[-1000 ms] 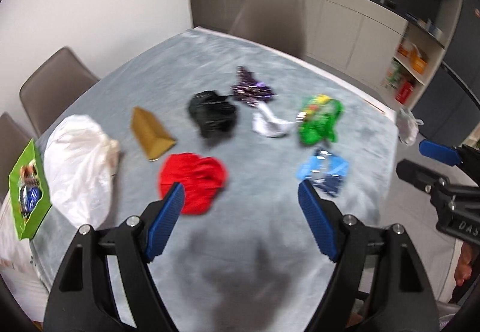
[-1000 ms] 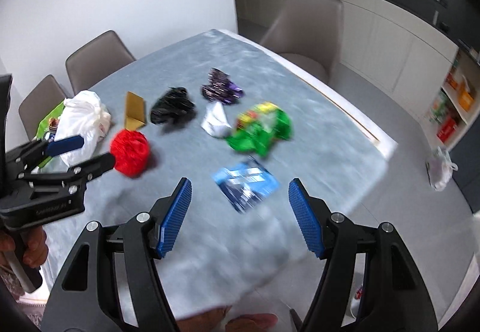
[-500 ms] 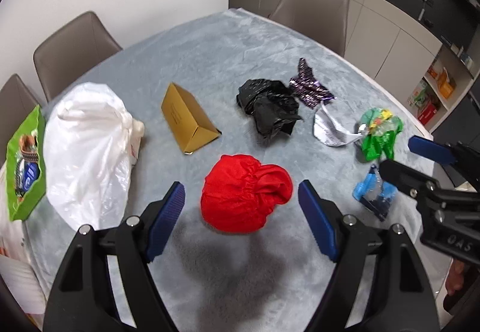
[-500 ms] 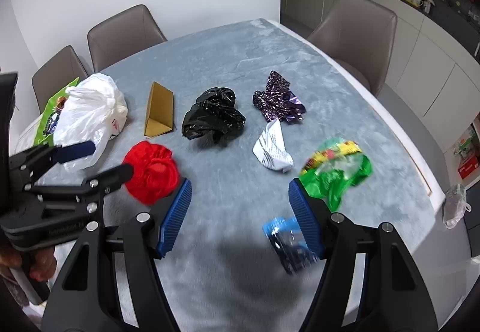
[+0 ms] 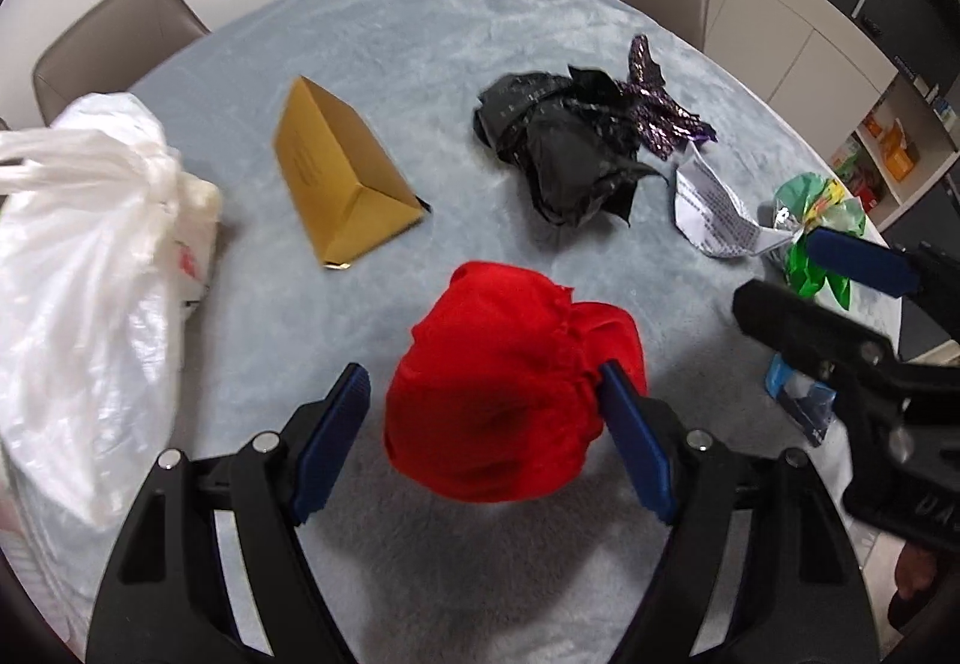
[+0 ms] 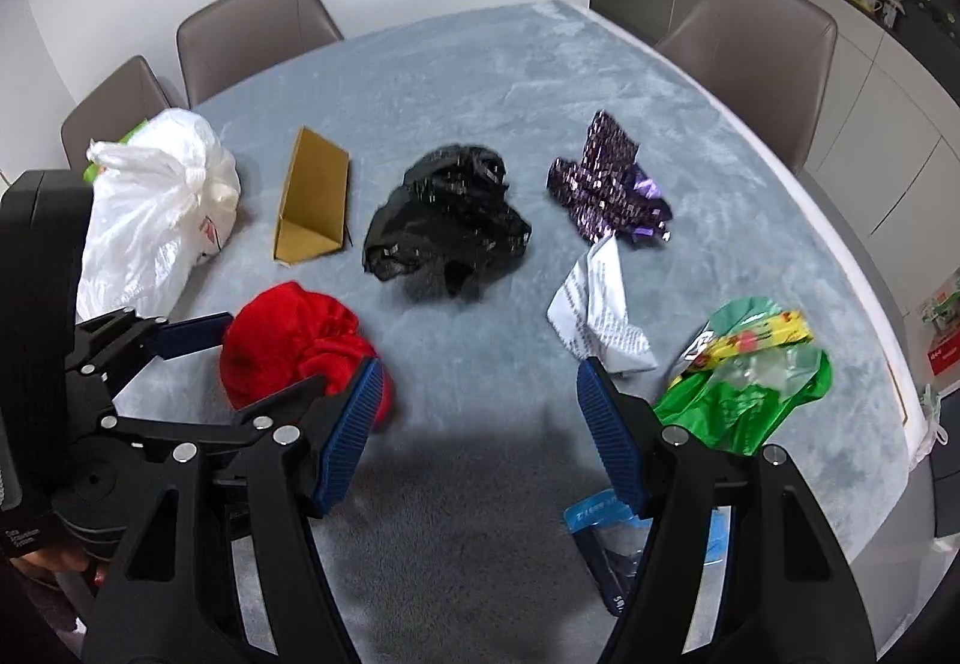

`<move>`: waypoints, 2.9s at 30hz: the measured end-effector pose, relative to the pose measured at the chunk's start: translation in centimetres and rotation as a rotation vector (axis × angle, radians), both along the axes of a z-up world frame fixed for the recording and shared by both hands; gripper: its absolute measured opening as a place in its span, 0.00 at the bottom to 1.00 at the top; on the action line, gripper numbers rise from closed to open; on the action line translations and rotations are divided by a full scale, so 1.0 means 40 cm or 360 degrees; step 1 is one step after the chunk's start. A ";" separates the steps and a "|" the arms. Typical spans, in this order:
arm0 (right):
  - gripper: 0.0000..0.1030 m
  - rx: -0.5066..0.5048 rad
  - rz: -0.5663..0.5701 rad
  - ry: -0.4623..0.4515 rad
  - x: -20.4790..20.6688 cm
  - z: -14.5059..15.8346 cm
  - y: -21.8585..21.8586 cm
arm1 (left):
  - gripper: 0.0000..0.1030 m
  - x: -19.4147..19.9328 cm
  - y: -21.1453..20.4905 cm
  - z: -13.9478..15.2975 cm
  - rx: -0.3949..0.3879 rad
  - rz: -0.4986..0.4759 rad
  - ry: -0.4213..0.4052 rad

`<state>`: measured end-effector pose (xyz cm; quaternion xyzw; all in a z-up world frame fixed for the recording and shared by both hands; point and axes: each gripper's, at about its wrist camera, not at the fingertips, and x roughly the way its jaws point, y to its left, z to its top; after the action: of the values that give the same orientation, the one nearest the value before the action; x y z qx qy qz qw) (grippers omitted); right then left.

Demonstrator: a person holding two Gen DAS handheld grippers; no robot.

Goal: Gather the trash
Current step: 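Grasp the red cloth with the left tool while the right tool grasps the white receipt paper, then carry the red cloth and white paper with both tools to the bin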

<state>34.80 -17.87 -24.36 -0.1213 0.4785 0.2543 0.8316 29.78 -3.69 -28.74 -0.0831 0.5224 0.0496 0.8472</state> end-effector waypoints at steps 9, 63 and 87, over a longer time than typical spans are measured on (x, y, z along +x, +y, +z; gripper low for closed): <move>0.63 -0.0044 -0.0053 0.0020 -0.001 -0.016 -0.009 | 0.57 0.004 -0.042 -0.026 0.0015 -0.0138 -0.0037; 0.14 -0.0084 -0.0107 -0.0066 0.006 -0.009 -0.079 | 0.45 0.010 -0.049 0.091 0.0153 -0.0200 -0.0188; 0.14 0.0075 -0.1140 -0.0144 -0.397 0.090 -0.842 | 0.45 -0.090 -0.815 0.167 0.0133 -0.1189 -0.0282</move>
<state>18.93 -51.54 -20.76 0.0621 0.4473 -0.0478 0.8910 26.18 -36.29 -22.06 0.1434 0.4391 -0.2486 0.8514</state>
